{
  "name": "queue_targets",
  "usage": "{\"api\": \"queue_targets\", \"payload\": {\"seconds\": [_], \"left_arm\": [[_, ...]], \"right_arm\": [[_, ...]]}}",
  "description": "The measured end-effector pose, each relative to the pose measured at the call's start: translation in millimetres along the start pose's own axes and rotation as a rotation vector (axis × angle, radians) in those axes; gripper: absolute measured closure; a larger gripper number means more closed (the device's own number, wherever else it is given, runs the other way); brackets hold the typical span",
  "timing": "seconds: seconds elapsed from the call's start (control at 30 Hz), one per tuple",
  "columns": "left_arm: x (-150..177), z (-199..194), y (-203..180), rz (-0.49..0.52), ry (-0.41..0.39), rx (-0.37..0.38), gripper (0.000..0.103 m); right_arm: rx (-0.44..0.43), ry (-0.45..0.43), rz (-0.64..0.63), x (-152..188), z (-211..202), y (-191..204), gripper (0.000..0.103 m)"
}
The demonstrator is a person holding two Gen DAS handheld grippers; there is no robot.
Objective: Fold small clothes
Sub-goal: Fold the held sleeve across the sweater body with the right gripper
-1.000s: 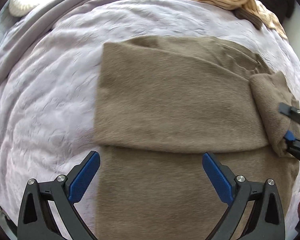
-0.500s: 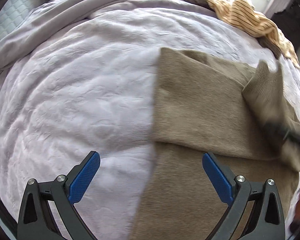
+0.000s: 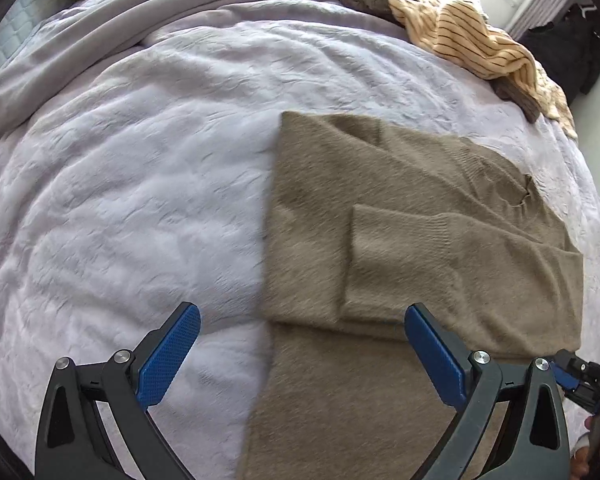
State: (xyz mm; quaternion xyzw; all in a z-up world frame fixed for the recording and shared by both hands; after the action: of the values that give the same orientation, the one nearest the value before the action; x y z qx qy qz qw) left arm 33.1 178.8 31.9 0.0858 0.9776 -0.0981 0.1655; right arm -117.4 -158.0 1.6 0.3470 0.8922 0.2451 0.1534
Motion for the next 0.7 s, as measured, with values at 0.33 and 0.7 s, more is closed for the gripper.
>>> {"api": "queue_targets", "payload": {"seconds": [0.33, 0.7], "left_arm": [[-9.5, 26.0, -40.9, 0.08, 0.011, -0.043, 0.001], [-24.5, 32.3, -46.1, 0.124, 0.011, -0.058, 0.001]], "right_arm": [[0.0, -0.241, 0.131, -30.5, -50.3, -55.8, 0.097], [0.01, -0.133, 0.018, -16.7, -82.8, -72.9, 0.072]]}}
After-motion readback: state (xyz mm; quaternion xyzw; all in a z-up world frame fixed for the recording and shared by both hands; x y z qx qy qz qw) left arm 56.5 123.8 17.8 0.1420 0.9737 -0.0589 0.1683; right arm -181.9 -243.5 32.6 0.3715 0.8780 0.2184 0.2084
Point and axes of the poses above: each gripper's, at about its wrist camera, not at the fingertips, and z roughly the way its jaws point, y to its left, x to its underside, the point moved 2 cm from there along z, roughly the way its jaws point, and after that the axes turned 1 degree about -y, right-handed, at the moved point
